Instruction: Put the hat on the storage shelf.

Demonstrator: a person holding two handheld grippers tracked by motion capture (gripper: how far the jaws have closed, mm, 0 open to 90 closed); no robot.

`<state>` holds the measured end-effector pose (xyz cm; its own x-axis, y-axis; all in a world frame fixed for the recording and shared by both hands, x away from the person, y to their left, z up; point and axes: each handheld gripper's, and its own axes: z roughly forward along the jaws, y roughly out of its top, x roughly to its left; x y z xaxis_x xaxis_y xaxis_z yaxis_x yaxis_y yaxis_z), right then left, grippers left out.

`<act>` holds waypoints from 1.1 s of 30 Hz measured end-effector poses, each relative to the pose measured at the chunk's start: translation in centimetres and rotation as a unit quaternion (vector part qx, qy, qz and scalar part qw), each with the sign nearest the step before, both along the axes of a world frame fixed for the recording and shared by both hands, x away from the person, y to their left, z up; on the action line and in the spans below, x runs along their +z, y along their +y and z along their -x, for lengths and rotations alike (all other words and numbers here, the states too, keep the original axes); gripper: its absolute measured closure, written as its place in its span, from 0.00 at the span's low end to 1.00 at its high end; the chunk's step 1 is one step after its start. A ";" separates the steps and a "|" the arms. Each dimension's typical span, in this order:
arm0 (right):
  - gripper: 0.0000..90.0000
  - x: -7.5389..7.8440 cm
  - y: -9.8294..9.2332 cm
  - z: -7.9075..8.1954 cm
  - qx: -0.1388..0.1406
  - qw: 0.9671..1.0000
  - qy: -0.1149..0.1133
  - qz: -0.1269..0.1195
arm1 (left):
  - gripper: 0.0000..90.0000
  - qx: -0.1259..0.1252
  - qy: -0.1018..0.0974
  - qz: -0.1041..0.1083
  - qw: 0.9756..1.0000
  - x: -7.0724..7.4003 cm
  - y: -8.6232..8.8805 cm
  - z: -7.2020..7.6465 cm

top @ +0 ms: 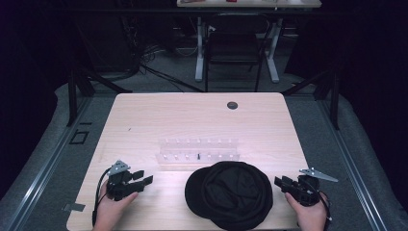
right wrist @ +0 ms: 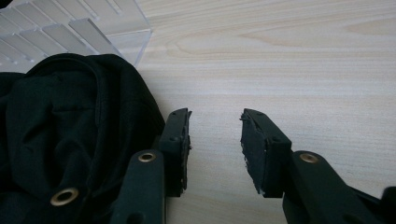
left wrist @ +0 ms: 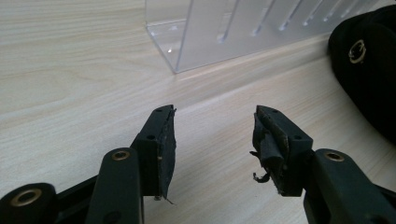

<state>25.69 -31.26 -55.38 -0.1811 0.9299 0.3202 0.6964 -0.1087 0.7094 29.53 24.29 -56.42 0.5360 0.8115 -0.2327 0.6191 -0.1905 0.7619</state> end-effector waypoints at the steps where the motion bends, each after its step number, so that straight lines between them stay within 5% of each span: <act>1: 0.68 0.0 0.0 0.0 0.000 1.000 -0.001 -0.002 | 0.54 -0.001 -0.001 -0.004 1.000 -0.1 -0.2 0.1; 7: 0.72 0.7 0.3 -0.1 0.002 0.999 0.022 -0.027 | 0.53 -0.018 -0.004 -0.035 0.999 0.0 -1.0 0.3; 13: 0.68 1.8 0.6 0.4 -0.001 1.000 0.015 -0.010 | 0.52 -0.012 -0.002 -0.047 0.999 -0.1 -1.2 0.4; 23: 0.60 3.3 1.3 0.0 0.022 0.997 0.066 0.031 | 0.52 0.005 0.004 -0.035 0.999 0.0 -0.9 0.0; 33: 0.72 5.4 2.0 -0.9 0.038 0.988 0.146 0.003 | 0.52 0.000 0.002 -0.036 0.999 -0.1 -1.1 0.3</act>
<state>26.61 -29.29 -49.99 -0.1514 0.9190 0.3641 0.8780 -0.0442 0.4766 29.27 23.16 -56.47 0.5354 0.8259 -0.1765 0.6219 -0.2441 0.7441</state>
